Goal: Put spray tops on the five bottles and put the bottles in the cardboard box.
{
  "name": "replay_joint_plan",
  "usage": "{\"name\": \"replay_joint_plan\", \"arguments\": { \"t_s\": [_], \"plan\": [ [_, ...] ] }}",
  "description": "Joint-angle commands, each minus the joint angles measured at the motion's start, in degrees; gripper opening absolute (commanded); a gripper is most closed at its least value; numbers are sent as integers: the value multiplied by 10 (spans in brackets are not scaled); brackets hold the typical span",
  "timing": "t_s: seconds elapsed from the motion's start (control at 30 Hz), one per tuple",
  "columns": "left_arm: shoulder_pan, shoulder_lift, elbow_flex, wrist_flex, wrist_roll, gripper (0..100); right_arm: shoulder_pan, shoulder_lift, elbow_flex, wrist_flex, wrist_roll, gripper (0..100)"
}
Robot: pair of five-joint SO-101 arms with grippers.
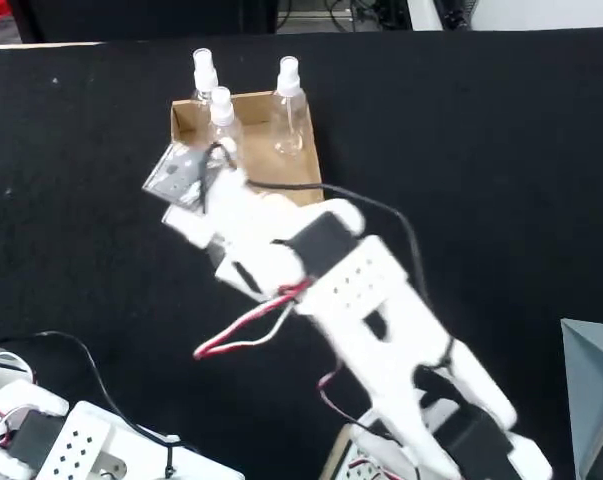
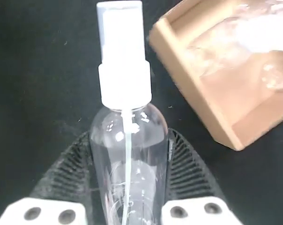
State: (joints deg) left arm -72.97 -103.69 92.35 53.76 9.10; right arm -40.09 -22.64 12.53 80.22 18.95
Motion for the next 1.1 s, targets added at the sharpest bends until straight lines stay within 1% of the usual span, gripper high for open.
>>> {"name": "replay_joint_plan", "arguments": {
  "t_s": [0.0,0.13,0.3,0.47,0.77,1.0,1.07],
  "plan": [
    [0,-8,-9,-4,2,214,52,-65,10,-28,-22,15],
    [0,-8,-9,-4,2,214,84,-117,52,-75,-35,15],
    [0,-8,-9,-4,2,214,98,-190,120,-147,-59,15],
    [0,-8,-9,-4,2,214,99,-262,216,-254,-83,18],
    [0,-8,-9,-4,2,214,99,-383,380,-436,-83,18],
    [0,-8,-10,-4,2,214,98,-422,477,-565,-83,17],
    [21,-8,-14,-4,2,214,98,-426,504,-606,-81,16]
  ]
}}
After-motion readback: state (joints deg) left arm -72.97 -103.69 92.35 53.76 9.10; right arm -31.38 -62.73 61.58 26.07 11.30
